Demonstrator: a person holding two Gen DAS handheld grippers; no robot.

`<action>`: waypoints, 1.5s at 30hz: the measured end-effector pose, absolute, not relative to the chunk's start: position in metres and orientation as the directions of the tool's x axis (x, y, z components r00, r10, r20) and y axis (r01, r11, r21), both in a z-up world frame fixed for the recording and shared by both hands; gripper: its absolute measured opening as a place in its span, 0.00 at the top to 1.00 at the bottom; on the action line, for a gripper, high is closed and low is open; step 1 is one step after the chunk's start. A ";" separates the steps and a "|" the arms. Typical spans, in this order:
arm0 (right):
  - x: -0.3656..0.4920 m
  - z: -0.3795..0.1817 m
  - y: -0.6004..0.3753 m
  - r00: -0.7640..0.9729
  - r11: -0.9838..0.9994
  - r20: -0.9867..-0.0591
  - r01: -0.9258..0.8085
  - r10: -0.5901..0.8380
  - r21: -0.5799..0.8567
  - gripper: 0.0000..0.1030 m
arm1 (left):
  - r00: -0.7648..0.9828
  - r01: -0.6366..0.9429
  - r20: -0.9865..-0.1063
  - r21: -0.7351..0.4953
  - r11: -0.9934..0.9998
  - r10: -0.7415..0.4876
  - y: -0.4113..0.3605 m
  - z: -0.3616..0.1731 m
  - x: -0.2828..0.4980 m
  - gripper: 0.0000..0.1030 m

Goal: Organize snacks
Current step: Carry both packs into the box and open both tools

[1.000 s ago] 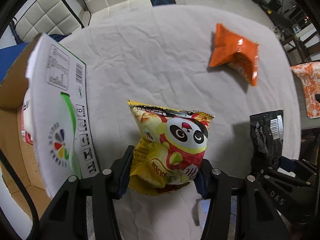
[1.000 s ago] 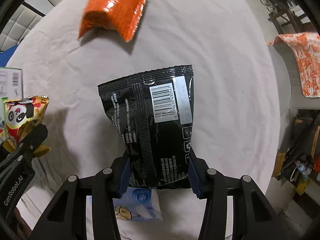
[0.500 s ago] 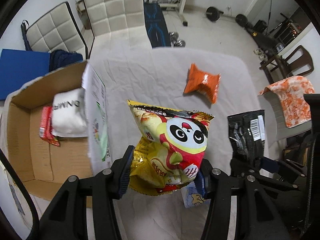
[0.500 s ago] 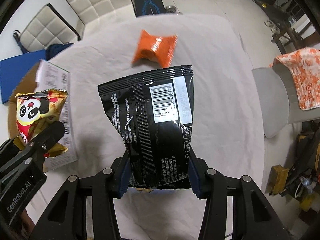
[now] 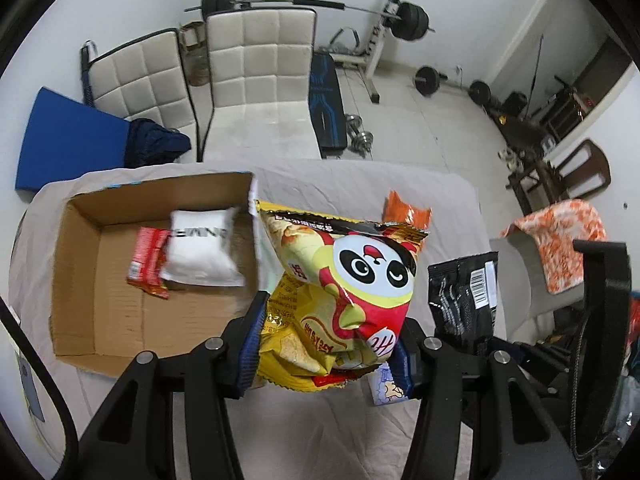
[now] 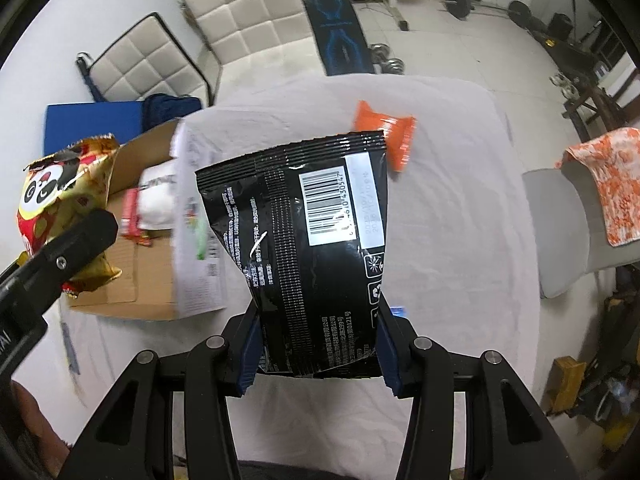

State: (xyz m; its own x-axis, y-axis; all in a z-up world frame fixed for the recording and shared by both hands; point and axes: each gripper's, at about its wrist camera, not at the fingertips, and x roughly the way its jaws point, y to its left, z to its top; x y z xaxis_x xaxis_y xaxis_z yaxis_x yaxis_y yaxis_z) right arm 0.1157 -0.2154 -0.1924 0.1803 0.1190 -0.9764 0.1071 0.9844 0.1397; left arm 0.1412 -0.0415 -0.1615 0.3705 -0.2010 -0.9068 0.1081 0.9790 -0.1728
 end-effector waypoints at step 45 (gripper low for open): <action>0.210 -0.352 0.040 -0.088 0.989 -0.986 0.054 0.142 0.138 0.50 | 0.086 -0.123 -0.991 -0.113 0.986 -0.103 0.239 -0.321 0.254 0.51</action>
